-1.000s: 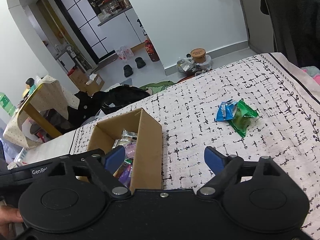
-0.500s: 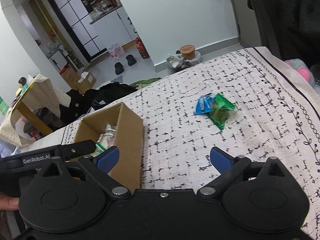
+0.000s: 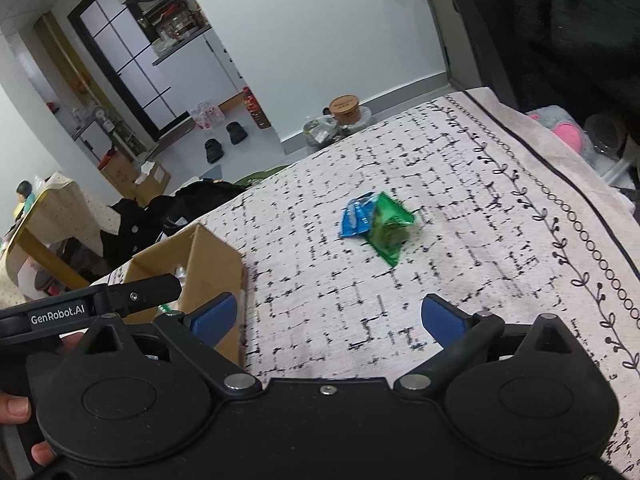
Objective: Organize snacks
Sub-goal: 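Move both grippers back toward the blue and green candies, then grasp the blue candy with the left gripper while the right grasps the green candy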
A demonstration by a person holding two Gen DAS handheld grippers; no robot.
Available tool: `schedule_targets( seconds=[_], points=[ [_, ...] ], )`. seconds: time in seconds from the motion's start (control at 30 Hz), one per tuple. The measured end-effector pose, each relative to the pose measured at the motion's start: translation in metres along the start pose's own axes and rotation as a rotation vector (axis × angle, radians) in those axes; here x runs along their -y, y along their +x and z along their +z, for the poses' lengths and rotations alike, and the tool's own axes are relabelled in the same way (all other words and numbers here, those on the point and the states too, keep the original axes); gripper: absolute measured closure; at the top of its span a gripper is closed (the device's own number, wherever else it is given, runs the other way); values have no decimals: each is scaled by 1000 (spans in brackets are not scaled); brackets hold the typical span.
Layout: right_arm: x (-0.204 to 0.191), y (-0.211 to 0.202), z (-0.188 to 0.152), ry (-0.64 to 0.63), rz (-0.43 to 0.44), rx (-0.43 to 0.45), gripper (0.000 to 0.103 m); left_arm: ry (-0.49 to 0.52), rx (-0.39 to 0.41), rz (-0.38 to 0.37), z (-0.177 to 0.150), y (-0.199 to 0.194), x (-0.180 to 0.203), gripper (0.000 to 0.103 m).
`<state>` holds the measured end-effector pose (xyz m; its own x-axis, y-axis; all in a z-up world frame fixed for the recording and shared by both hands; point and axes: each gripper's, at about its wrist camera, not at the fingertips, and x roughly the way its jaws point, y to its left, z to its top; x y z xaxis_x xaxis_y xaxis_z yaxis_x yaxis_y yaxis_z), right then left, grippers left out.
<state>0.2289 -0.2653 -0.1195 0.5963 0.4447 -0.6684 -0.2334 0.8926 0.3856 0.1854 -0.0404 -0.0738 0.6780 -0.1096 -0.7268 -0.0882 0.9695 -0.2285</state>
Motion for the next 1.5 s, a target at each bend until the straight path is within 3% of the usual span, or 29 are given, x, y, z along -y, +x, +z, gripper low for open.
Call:
schedule_targets(
  seconds=[0.1, 0.4, 0.87, 1.5],
  points=[
    [9, 3, 2, 13, -6, -4, 15, 11, -16, -8, 3, 7, 9, 8],
    [34, 18, 15, 65, -2, -19, 33, 35, -4, -40, 13, 28, 33, 10],
    [53, 50, 34, 88, 14, -24, 37, 39, -22, -38, 25, 70, 56, 21],
    [71, 105, 56, 82, 23, -82, 46, -20, -94, -15, 34, 135, 62, 48]
  ],
)
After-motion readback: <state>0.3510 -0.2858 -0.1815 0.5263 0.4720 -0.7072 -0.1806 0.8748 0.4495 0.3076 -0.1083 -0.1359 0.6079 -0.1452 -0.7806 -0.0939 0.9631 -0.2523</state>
